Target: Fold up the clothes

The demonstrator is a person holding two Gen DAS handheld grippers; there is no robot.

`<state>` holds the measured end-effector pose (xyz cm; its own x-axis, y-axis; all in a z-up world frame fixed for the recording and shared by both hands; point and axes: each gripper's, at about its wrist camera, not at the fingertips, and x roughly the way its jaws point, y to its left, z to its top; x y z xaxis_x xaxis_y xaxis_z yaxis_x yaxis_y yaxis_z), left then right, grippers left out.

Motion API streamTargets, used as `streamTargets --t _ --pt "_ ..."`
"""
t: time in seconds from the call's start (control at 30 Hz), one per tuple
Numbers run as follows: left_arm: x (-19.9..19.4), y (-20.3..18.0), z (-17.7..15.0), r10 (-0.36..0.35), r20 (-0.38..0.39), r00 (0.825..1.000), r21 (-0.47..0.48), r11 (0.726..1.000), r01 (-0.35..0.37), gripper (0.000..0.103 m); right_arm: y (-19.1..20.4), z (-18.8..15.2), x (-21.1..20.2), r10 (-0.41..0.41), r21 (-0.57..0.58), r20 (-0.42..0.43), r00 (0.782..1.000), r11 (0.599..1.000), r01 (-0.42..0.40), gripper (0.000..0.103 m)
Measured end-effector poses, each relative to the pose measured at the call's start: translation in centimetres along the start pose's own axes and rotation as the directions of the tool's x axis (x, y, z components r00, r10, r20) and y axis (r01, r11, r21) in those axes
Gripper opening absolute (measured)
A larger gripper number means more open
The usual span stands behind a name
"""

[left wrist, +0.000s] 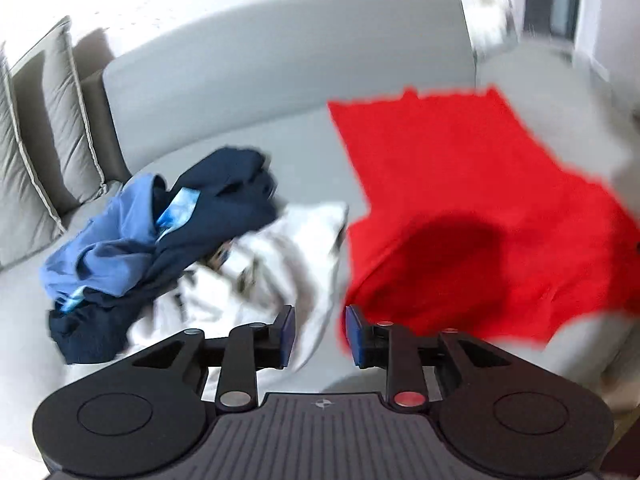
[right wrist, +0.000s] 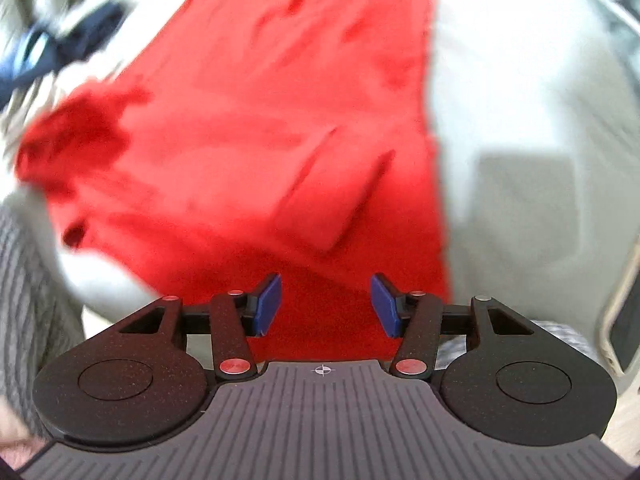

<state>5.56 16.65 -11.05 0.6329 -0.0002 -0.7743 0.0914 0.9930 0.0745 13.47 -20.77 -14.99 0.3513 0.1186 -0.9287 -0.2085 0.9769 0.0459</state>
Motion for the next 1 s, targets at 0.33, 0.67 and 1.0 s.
streamTargets --t 0.33,0.67,1.0 --pt "0.8 -6.3 0.6 -0.087 -0.014 0.996 -0.105 0.991 0.085 0.037 -4.6 0.7 4.2 0.222 0.346 0.047 0.974 0.911 -0.224 0.05" --pt "-2.3 -6.3 -1.0 -0.051 -0.006 0.999 -0.174 0.983 0.049 0.041 -1.4 0.7 3.6 0.186 0.221 0.095 0.978 0.954 -0.203 0.004" --pt "-2.7 -6.1 -1.6 -0.027 -0.008 1.0 -0.175 0.984 0.025 0.041 -5.5 1.4 -2.0 -0.09 0.092 0.175 0.981 0.993 0.074 0.003"
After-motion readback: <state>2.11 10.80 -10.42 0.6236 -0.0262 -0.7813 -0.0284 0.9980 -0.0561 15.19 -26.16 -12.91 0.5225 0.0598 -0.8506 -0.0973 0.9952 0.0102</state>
